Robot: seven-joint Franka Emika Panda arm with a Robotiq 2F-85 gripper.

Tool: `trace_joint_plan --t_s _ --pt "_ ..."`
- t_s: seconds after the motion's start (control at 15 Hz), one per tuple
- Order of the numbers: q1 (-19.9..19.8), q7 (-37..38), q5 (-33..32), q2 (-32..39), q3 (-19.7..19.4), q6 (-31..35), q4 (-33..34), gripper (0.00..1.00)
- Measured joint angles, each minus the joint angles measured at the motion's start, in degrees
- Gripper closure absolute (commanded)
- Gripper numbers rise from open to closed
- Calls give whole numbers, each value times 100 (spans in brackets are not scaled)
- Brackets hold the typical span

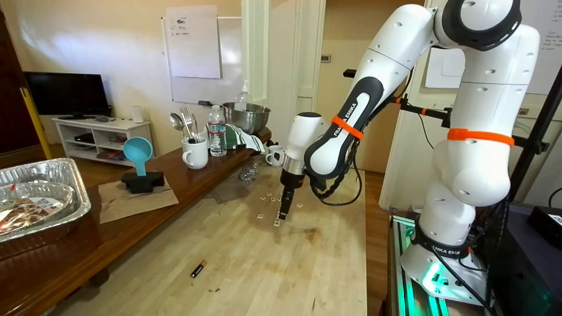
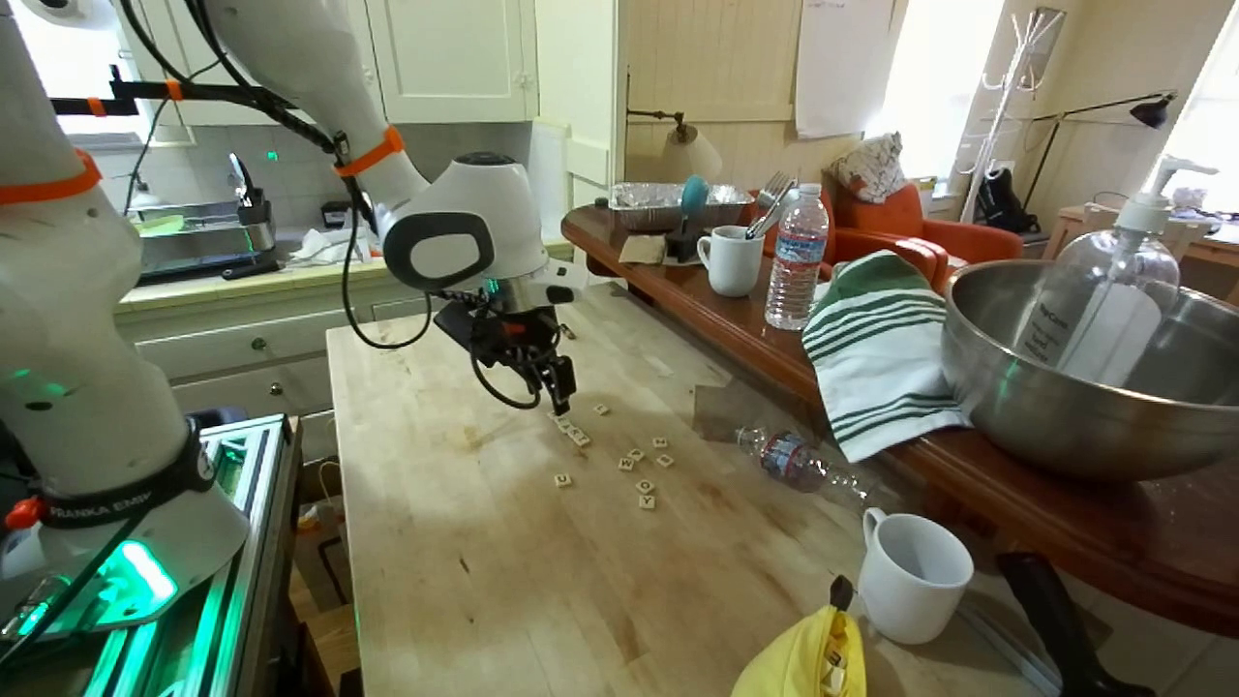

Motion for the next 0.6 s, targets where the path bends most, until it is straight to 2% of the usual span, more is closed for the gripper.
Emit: trace_joint_plan --t_s 0.6 --pt "-27 25 -5 -125 -200 -8 3 0"
